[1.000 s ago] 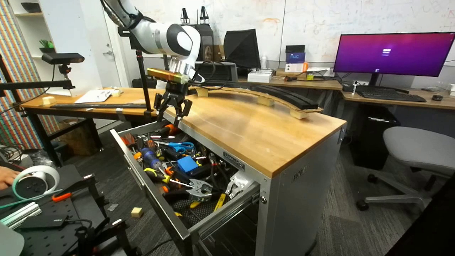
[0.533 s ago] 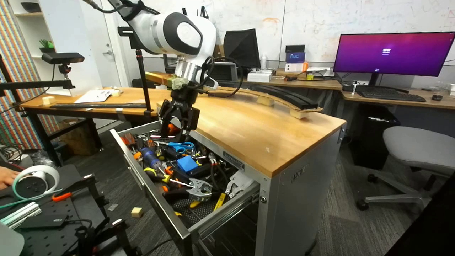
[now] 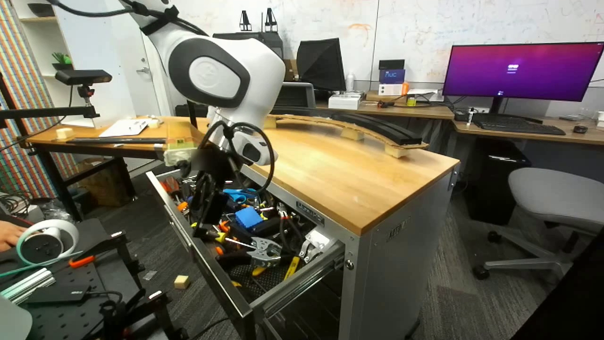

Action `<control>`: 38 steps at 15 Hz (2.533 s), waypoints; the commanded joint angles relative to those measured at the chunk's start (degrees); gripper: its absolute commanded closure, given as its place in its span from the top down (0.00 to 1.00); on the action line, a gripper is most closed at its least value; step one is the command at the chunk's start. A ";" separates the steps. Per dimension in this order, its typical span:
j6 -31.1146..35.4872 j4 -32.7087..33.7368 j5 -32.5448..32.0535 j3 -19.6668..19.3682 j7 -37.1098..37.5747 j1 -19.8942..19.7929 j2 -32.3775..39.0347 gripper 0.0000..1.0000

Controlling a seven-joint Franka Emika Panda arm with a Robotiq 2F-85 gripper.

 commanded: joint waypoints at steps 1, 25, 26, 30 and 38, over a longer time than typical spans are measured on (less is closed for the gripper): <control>4.38 -2.39 1.00 -0.14 5.10 0.43 2.38 0.74; 13.66 13.76 -38.97 0.94 37.82 18.85 15.47 0.09; 13.98 14.61 -40.41 1.02 37.97 19.13 16.37 0.10; 14.43 17.33 -45.40 1.41 37.57 19.71 19.54 0.08; 16.56 22.37 -59.38 1.87 42.62 20.82 23.39 0.09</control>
